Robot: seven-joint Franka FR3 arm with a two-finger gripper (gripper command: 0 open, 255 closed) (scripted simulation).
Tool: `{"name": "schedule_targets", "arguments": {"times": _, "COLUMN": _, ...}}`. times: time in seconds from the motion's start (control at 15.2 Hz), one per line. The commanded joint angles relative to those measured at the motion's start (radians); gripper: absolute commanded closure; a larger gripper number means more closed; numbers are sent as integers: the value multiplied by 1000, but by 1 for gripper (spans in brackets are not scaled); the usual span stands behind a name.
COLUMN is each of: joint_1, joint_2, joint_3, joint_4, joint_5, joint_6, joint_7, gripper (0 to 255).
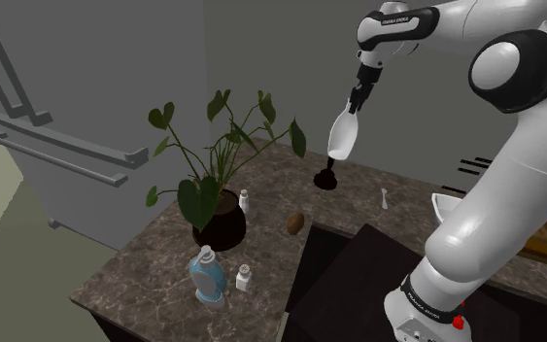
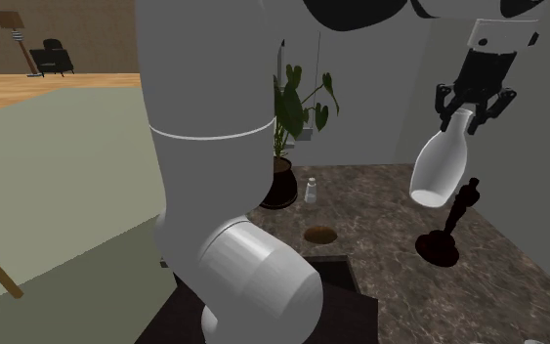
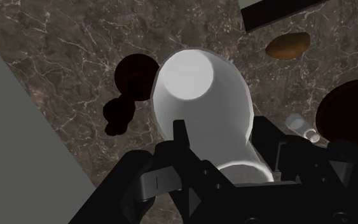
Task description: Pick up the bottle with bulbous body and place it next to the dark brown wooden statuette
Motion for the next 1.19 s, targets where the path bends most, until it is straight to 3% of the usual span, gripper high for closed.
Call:
{"name": "schedule_targets", "arguments": {"times": 0.0, "joint_1": 0, "joint_2": 1, "joint_3": 0, "joint_4": -25, "joint_5": 1, "joint_6": 27, "joint_7": -1, "gripper": 255}}
{"name": "schedule_targets", "arguments": {"times": 1.12, "joint_1": -1, "joint_2": 38, "joint_3": 1, "joint_4": -212, "joint_5": 20, "joint_6": 248, "joint_7": -22, "gripper": 255}}
